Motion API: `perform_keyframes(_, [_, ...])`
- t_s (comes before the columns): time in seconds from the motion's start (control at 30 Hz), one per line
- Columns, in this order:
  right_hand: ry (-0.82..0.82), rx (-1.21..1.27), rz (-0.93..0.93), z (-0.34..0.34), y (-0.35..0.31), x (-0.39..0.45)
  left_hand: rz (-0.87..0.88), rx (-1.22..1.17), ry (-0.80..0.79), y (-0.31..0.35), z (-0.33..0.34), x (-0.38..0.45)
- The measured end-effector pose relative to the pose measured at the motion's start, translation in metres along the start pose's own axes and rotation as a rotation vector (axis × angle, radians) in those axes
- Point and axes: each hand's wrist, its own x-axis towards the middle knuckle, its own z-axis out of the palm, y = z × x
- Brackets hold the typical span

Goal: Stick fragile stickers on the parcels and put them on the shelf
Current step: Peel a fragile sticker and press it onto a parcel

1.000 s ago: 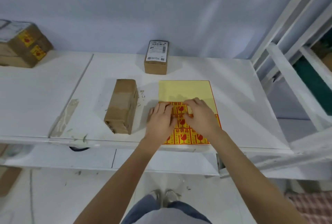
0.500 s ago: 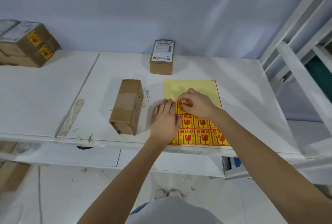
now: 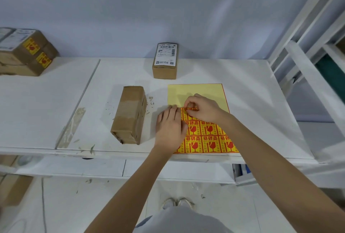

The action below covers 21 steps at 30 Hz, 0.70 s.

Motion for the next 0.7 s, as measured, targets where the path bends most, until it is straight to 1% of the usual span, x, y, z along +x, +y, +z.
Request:
perform_keyframes(0.17, [0.004,-0.010,0.003,0.0014,0.0012,0.0003,0.002,-0.009,0.009,0.0001,0.0019,0.0006])
perform_keyframes(0.33, [0.040,0.034,0.006,0.0030,0.0024,-0.0021,0.003,-0.008,0.020,-0.0002,0.0021,0.0003])
perform_keyframes(0.7, [0.033,0.004,0.006,0.0028,0.0015,-0.0015,0.012,-0.018,0.019,0.0002,0.0009,-0.0002])
